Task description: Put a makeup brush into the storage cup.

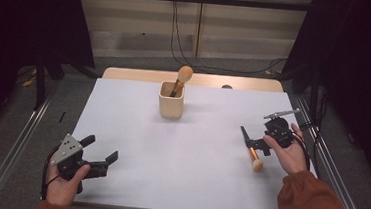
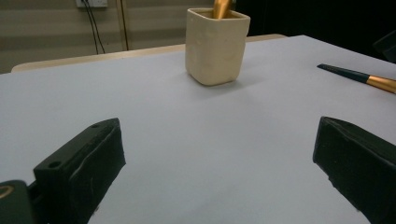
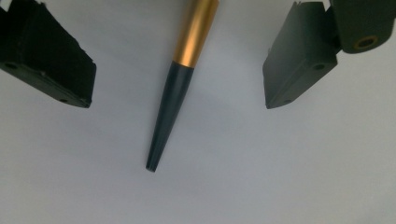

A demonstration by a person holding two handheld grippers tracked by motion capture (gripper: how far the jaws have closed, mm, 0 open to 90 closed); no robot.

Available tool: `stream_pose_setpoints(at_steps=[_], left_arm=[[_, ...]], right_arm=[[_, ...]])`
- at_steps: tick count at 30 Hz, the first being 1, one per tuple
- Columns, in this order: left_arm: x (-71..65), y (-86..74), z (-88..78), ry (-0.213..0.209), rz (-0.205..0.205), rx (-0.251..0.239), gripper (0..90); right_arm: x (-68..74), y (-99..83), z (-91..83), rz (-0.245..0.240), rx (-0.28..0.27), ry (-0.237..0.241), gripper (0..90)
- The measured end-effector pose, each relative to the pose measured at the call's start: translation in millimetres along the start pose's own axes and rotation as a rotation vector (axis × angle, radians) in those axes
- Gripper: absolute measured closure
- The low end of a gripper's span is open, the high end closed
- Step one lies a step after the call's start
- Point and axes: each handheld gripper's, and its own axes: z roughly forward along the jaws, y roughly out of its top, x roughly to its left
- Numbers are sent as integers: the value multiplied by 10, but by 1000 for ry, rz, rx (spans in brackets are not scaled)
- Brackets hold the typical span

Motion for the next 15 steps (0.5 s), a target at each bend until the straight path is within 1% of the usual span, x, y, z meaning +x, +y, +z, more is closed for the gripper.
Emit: stream_pose_setpoints(at_steps=[3,4,7,9,11,12,15], left_arm=[[-2,0,1,-1,-2,-2,20],[-2,0,1,-2,-3,-3,20],[-3,2,1,-1,-3,-3,20],[-3,1,2,-2,-4,-3,20],[-2,2,1,-2,-1,-3,20],[-2,2,2,-3,-2,-3,20],[-2,1,3,-3,-2,-2,20]], right_arm=[[-15,22,23,6,54,33,87],[-15,29,28,11,65,30,83],[-23,51,39,4,101,19,77],[-28,64,57,3,141,22,78],[-27,73,69,5,178,15,74],[-34,77,81,-1,186,11,71],[-22,88,106,6,253,16,72]])
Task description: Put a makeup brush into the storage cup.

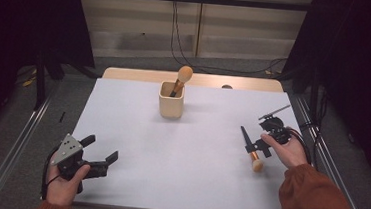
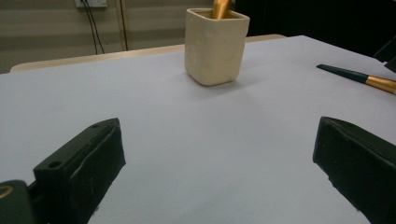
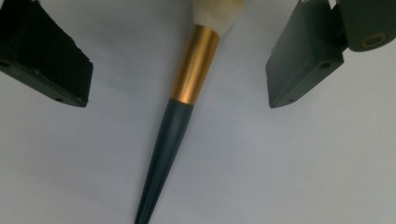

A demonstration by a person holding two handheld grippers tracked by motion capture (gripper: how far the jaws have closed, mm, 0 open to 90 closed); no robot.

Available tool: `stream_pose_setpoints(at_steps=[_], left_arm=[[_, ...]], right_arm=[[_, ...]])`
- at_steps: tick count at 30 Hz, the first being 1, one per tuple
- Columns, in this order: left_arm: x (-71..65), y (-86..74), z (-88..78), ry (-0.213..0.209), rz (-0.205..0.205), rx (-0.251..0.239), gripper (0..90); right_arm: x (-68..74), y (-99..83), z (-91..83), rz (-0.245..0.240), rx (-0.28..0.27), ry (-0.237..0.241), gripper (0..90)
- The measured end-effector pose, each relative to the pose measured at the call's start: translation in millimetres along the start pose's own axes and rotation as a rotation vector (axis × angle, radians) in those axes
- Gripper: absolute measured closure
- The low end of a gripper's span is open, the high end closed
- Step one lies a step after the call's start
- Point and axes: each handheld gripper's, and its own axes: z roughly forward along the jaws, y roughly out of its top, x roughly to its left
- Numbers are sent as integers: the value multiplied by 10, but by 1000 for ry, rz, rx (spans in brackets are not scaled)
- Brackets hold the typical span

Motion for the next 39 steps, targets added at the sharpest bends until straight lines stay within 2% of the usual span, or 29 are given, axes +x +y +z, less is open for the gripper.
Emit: stream_pose_setpoints(at_steps=[6,9,13,16,22,26,30,33,35,37,39], left_arm=[[-3,0,-1,-1,1,1,20],[3,0,0,-1,5,4,20],[-3,0,2,2,8,6,20],[-12,0,2,-3,8,5,21],[-14,0,4,-3,15,6,21],[-8,-1,4,-1,12,5,21],[-15,3,-6,0,11,1,21],[-15,3,-6,3,12,1,21],[-11,2,-6,0,10,0,21],[-7,2,-7,-5,6,-2,21],[-3,3,-9,-3,2,-2,21]], right_arm=[[-3,31,58,-9,98,18,70],[-15,45,76,-11,129,11,64],[-22,64,87,-19,168,32,50],[-17,82,98,-16,194,-3,62],[-32,102,156,2,241,-30,74],[-3,100,198,-5,251,-10,194],[51,105,243,-19,264,-27,293],[67,109,277,-12,267,-25,356],[84,111,284,-19,267,-41,372],[112,104,286,-21,263,-78,452],[136,100,288,-38,261,-109,480]])
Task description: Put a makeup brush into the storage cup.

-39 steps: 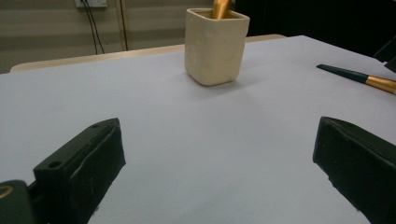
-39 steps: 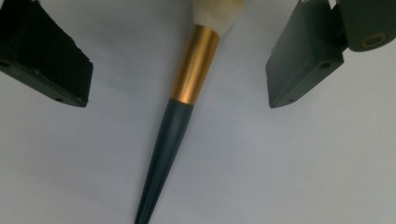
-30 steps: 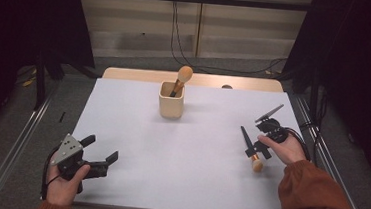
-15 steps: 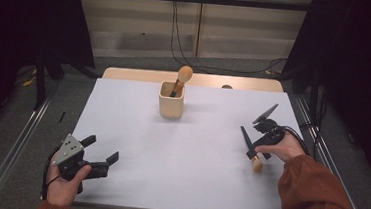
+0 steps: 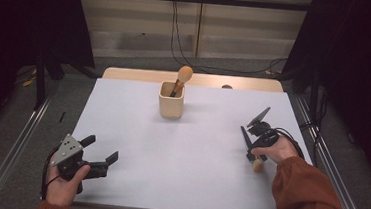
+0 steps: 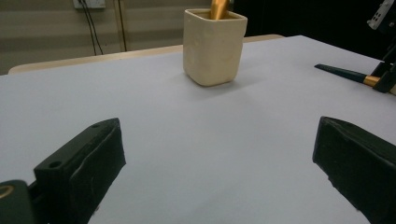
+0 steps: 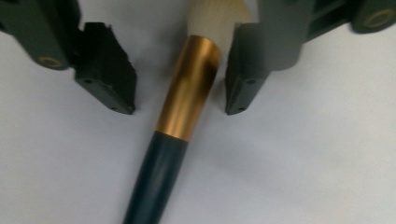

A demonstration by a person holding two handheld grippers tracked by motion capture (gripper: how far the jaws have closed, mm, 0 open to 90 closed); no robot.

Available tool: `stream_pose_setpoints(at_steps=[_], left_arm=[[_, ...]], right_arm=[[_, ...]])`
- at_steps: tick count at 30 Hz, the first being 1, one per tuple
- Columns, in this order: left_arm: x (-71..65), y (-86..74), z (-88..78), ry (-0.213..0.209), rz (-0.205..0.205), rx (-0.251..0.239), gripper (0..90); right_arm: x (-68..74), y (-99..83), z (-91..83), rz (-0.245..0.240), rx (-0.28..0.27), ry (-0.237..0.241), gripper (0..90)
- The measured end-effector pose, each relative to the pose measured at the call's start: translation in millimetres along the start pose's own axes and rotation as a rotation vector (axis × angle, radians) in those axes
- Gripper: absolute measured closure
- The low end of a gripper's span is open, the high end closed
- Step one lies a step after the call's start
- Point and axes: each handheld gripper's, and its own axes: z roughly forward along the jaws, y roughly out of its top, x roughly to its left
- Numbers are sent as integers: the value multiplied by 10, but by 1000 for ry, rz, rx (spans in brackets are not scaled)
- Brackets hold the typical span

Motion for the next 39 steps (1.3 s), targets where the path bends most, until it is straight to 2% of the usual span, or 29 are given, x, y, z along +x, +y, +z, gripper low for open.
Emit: stream_pose_setpoints(at_steps=[3,7,13,18,27,28,32,35,39], left_arm=[[-4,1,0,0,2,-1,21],[-8,3,3,-2,10,0,21],[-9,1,-1,-3,10,2,21],[-9,2,2,-4,11,0,21],[-2,-1,6,-3,13,5,21],[-1,-1,8,-5,14,5,21],[-2,-1,9,-5,16,9,21],[-3,-3,13,-4,15,7,21],[-5,-3,14,-3,16,8,21]], right_arm=[[33,3,-7,4,15,-3,535],[92,21,-15,-2,29,-2,652],[82,24,-11,-12,25,7,683],[83,30,-13,-20,27,8,744],[75,20,-21,-41,19,15,747],[77,14,-25,-32,19,20,747],[58,-11,-36,-48,16,38,748],[41,-39,-40,-50,2,48,748],[17,-84,-69,-57,-44,60,748]])
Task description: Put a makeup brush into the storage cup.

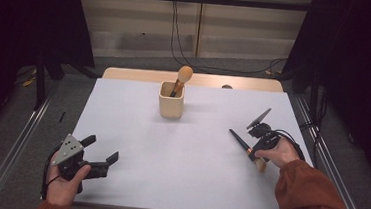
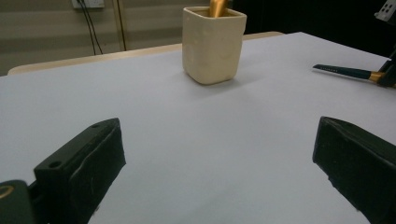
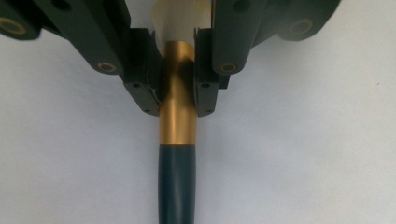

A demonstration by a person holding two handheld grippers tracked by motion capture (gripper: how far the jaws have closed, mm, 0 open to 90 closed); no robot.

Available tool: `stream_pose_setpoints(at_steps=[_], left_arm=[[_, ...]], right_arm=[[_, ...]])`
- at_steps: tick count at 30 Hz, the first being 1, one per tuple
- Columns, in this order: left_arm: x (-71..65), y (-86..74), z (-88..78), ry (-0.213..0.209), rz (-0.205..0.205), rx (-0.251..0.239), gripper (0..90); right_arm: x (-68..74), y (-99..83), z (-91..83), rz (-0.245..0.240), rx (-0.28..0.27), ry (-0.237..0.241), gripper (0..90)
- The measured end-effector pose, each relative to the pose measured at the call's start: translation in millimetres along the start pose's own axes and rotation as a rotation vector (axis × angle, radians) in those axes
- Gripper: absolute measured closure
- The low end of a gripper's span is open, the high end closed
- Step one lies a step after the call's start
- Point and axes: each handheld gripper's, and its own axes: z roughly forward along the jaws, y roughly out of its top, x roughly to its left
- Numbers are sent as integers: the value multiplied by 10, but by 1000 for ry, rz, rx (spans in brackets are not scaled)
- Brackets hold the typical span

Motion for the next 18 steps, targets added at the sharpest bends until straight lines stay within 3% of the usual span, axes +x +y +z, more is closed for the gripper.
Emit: stream_pose_setpoints(at_steps=[3,10,18], left_arm=[[-1,2,4,6,-5,7,21],[-1,-1,2,6,-5,5,21],[5,3,-5,13,7,3,21]], right_arm=[[-2,-25,-51,2,-31,11,747],[-60,-72,-230,21,-201,5,748],[-67,-131,-293,25,-338,1,748]])
